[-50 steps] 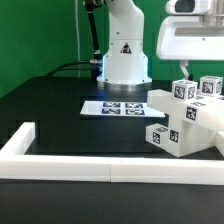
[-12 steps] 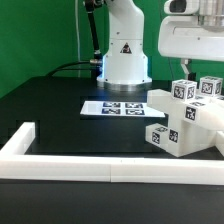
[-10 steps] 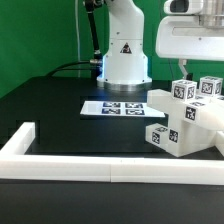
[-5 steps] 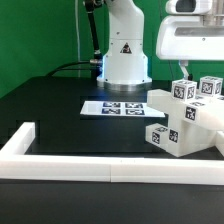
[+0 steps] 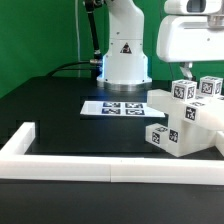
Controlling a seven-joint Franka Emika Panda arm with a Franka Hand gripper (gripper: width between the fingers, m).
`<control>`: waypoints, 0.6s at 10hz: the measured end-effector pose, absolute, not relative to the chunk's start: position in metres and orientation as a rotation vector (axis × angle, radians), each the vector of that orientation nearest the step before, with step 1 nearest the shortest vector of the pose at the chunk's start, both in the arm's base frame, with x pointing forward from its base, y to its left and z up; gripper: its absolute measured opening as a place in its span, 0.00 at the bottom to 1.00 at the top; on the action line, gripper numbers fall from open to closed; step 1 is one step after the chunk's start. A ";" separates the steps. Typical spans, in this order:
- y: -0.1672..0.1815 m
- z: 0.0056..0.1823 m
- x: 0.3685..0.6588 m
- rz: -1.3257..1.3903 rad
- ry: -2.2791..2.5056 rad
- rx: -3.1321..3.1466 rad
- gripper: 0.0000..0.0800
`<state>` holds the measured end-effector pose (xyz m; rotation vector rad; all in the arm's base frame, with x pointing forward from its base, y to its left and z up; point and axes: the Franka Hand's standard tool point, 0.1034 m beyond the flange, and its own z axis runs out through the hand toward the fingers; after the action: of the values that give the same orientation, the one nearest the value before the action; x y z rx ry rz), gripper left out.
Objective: Assemble chair
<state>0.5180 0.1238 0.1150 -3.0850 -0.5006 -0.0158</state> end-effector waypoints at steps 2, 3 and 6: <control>0.122 0.115 0.518 -0.017 -0.755 -3.037 0.81; 0.122 0.115 0.518 -0.017 -0.750 -3.038 0.78; 0.122 0.115 0.518 -0.017 -0.709 -3.048 0.36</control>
Offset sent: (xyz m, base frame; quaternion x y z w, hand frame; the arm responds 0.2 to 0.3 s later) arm 0.0000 0.0000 0.0000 0.0000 0.0000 0.0000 1.0000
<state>0.5185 0.1215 0.1150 -3.0478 -0.7093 -0.0170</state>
